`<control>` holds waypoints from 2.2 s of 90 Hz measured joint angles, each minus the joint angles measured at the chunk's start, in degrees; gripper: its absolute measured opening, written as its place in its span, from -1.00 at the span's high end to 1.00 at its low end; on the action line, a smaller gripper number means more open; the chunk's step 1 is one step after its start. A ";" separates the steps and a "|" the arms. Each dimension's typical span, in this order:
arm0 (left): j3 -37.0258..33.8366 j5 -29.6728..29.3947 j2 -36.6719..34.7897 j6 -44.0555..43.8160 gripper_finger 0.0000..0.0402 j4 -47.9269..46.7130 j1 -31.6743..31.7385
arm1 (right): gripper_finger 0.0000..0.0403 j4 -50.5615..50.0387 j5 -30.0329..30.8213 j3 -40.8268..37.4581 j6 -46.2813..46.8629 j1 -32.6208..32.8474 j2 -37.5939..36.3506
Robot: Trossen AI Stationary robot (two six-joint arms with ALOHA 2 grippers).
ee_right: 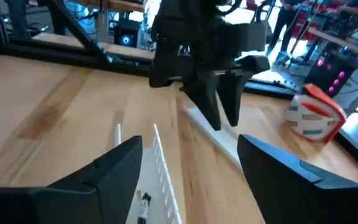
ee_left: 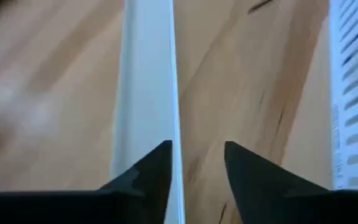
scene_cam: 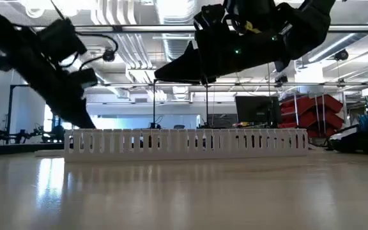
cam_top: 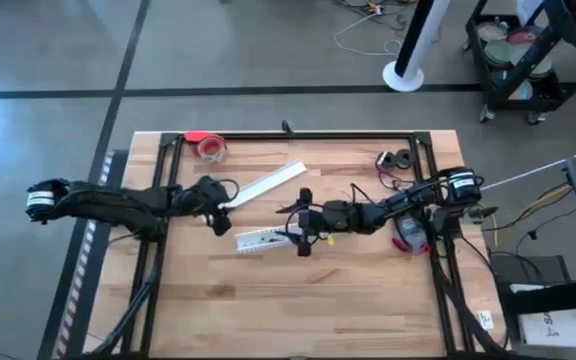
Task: Ziptie cables
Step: Close the white cable duct
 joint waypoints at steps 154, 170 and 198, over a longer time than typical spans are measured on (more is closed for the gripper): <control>5.38 23.57 -2.77 -14.03 1.00 4.20 3.17 | -0.29 -30.53 14.39 18.34 -35.47 -4.05 5.48; 5.97 26.52 -2.96 -13.83 1.00 4.50 3.17 | 0.00 -38.37 13.85 22.24 -34.84 -4.66 7.71; 5.97 29.95 -3.30 -4.54 1.00 5.72 3.21 | 0.91 -48.92 8.55 25.36 -25.83 -4.85 7.49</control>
